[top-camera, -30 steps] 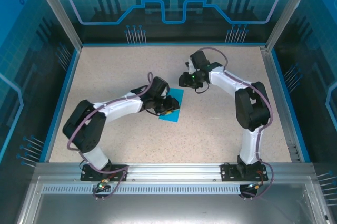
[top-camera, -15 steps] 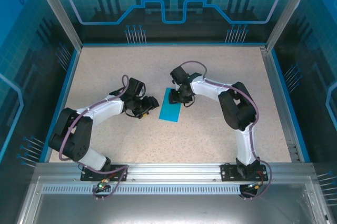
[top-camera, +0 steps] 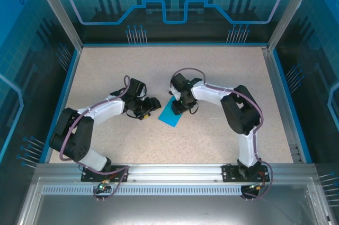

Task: Fold a paper plane with a square sheet of paper (pick it up from the middle)
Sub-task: Fold the square sheet of paper in half at the center of the table.

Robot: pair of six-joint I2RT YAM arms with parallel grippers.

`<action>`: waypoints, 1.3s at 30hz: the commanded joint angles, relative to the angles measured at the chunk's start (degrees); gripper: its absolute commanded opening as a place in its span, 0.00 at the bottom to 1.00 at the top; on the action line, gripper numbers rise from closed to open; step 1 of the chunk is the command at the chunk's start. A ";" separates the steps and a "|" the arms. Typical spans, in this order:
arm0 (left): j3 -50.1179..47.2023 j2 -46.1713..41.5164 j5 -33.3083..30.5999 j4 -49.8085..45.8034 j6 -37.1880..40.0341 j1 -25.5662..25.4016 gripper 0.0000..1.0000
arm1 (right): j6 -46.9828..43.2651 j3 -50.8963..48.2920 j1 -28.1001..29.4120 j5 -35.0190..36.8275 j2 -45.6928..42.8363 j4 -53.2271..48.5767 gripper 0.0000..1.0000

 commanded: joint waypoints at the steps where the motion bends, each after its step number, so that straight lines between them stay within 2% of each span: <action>1: -1.25 1.00 4.32 0.90 0.67 0.44 0.67 | 1.66 -0.60 0.19 -2.46 -4.14 -0.36 0.43; 7: -1.52 1.65 6.12 1.81 0.85 0.43 0.66 | 21.57 -0.09 -1.28 -0.44 -5.31 6.12 0.45; 10: -1.20 2.18 5.94 1.85 0.93 0.43 0.66 | 27.62 0.31 -1.17 1.83 -3.44 6.44 0.46; 13: -0.72 2.28 4.08 0.71 0.81 0.43 0.65 | 29.36 2.80 -0.24 3.26 -0.76 5.60 0.47; 18: -1.64 0.60 -0.04 -0.54 -0.99 1.74 0.65 | 26.02 7.22 3.55 3.91 2.36 4.18 0.46; 25: -4.12 -0.96 -1.12 -0.47 -2.55 4.94 0.64 | 20.61 6.72 7.60 -3.97 4.64 4.67 0.43; 30: -4.61 -1.31 -1.35 -0.50 -2.80 6.05 0.64 | 14.90 3.76 8.45 -8.20 4.66 2.23 0.42; 35: -4.46 -1.50 -1.37 -0.77 -2.50 6.22 0.64 | 6.77 -0.27 8.34 -8.01 3.22 -3.41 0.41; 39: -4.48 -1.43 -0.71 -0.71 -2.05 6.10 0.64 | 2.66 -3.28 7.60 -5.25 0.30 -6.38 0.41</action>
